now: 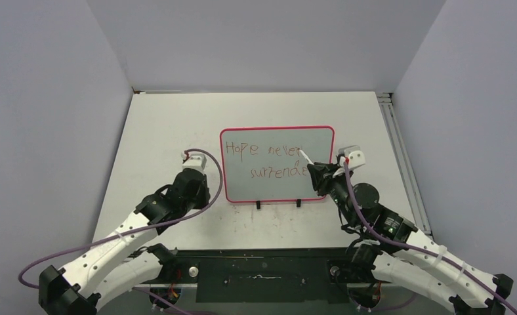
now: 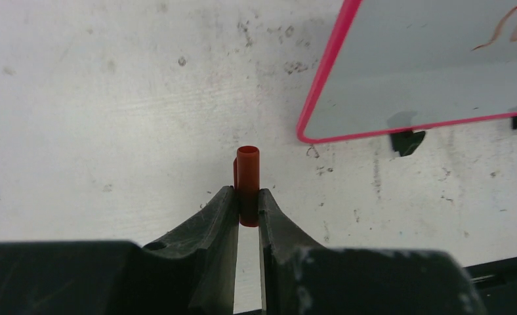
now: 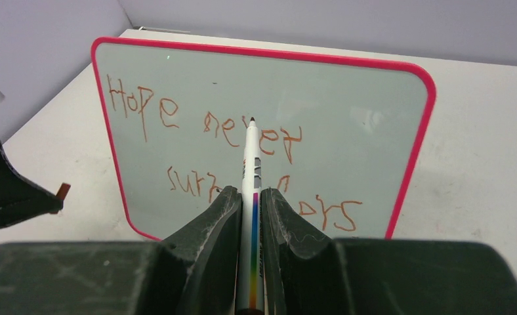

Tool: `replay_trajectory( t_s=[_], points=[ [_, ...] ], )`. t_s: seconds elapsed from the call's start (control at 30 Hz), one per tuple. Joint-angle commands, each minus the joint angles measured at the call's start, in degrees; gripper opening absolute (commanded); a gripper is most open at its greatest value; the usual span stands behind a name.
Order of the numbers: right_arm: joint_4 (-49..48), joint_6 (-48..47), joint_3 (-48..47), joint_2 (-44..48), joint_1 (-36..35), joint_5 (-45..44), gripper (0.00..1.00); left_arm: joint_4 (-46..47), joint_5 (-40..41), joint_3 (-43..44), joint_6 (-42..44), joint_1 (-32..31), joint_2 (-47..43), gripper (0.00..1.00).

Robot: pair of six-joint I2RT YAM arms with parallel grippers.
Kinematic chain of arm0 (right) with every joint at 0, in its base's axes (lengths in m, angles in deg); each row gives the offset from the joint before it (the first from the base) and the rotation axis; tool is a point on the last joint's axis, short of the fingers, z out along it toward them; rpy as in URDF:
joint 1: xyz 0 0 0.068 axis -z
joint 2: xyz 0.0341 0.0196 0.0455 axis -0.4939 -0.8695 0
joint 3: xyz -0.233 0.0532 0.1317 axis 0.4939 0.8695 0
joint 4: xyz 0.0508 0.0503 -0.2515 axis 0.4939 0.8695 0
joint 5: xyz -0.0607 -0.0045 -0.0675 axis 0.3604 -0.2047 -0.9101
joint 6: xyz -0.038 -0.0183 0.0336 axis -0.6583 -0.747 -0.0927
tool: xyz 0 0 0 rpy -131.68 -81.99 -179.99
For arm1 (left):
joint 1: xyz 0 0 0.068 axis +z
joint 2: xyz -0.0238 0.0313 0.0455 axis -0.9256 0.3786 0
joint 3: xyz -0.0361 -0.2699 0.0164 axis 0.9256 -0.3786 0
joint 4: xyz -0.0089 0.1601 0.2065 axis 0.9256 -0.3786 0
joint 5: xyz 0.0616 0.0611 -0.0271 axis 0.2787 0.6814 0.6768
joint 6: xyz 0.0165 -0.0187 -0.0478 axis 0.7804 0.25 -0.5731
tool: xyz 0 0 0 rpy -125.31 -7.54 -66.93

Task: Write a sentence on the whiteboard
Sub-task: Close the whiteboard marker at the center of the board.

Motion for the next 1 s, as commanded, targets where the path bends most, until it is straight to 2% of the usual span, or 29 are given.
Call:
replay_trajectory(
  t_s=[0.0, 0.2, 0.43, 0.5, 0.57, 0.7, 0.77, 0.97],
  points=[
    [3.59, 0.93, -8.36, -6.02, 0.57, 6.74, 0.05, 3.22, 0.54, 7.32, 10.46, -0.09, -3.4, 0.0],
    [6.33, 0.53, -13.59, -10.8, 2.68, 21.53, 0.05, 9.75, -8.53, 7.99, 22.39, -0.22, -3.68, 0.0],
    [8.9, 0.5, -17.41, -11.23, 8.13, 39.5, 0.05, 18.28, -29.67, 4.67, 30.87, -0.17, -6.84, 0.0],
    [9.88, 0.41, -17.96, -12.66, 11.41, 46.29, 0.05, 19.82, -37.26, 3.4, 32.07, -0.17, -7.67, 0.0],
    [9.85, 0.81, -18.18, -14.79, 16.03, 55.42, 0.05, 20.06, -41.25, 2.87, 32.37, -0.26, -7.85, 0.0],
    [3.99, 5.48, -16.4, -18.58, 27.74, 80.45, 0.05, 21.73, -46.24, 2.14, 31.7, -0.64, -8.61, 0.0],
    [0.05, 9.17, -15.2, -20.4, 32.42, 88.26, 0.05, 22.35, -48.22, 1.69, 31.57, -0.89, -8.7, 0.0],
    [-0.36, 10.08, -15.57, -23.59, 34.08, 94.79, 0.05, 22.34, -49.8, 1.6, 31.74, -2.17, -8.13, 0.0]
  ],
)
